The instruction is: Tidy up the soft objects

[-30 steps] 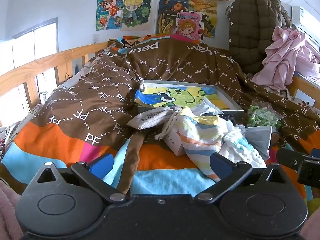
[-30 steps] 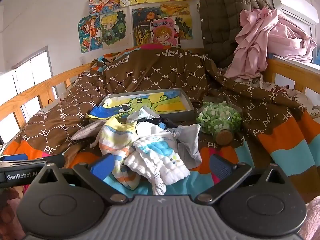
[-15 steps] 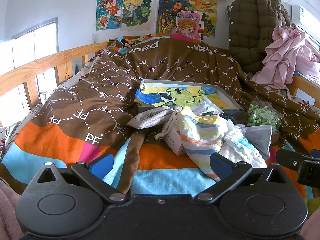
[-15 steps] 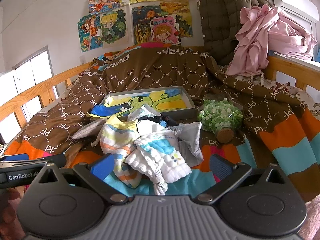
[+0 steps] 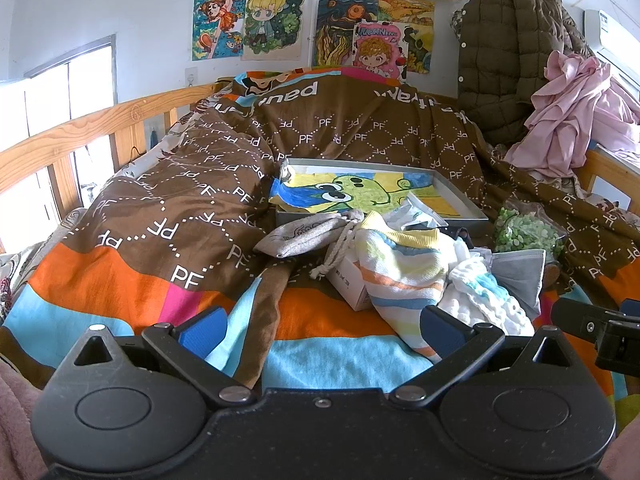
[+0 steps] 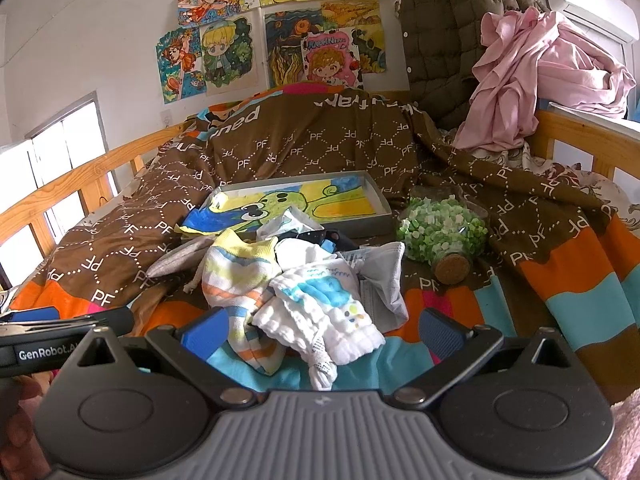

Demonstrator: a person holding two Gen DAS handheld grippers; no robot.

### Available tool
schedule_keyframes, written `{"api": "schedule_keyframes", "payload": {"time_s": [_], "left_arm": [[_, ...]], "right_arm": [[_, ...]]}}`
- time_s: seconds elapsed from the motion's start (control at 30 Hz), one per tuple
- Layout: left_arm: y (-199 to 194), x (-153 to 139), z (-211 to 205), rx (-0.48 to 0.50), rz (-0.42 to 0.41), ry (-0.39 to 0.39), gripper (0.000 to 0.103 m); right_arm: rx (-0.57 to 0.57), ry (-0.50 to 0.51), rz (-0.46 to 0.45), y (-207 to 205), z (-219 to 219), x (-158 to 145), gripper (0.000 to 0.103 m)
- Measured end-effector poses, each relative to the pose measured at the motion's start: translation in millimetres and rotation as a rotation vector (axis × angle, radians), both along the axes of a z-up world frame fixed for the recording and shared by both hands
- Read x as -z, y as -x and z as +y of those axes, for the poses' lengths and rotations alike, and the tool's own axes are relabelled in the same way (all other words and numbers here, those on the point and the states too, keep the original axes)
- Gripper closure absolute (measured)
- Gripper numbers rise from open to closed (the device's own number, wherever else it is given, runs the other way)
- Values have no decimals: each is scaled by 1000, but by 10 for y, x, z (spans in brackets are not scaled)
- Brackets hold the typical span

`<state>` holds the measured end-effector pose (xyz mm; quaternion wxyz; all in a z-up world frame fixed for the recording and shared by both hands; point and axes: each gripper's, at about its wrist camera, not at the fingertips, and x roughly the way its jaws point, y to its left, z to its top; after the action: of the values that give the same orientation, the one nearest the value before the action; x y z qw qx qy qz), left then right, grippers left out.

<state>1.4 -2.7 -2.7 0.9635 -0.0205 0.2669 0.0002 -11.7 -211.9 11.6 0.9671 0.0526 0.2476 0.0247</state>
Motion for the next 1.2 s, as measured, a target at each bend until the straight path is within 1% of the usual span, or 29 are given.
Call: {"api": "schedule_keyframes", "payload": {"time_s": [0.87,0.9,1.2], "left_arm": [[-2,-2,2,0,2,-1,1],[-3,0,0,0,2,-1,1],[-4,1,1,1,3,-2,1]], "right_arm": [[-1,-7,6,-34,-61,-47,0],[-1,-6,7,-3,-16,-3,0],[-3,-11,8,-12,-39,-18,0]]}}
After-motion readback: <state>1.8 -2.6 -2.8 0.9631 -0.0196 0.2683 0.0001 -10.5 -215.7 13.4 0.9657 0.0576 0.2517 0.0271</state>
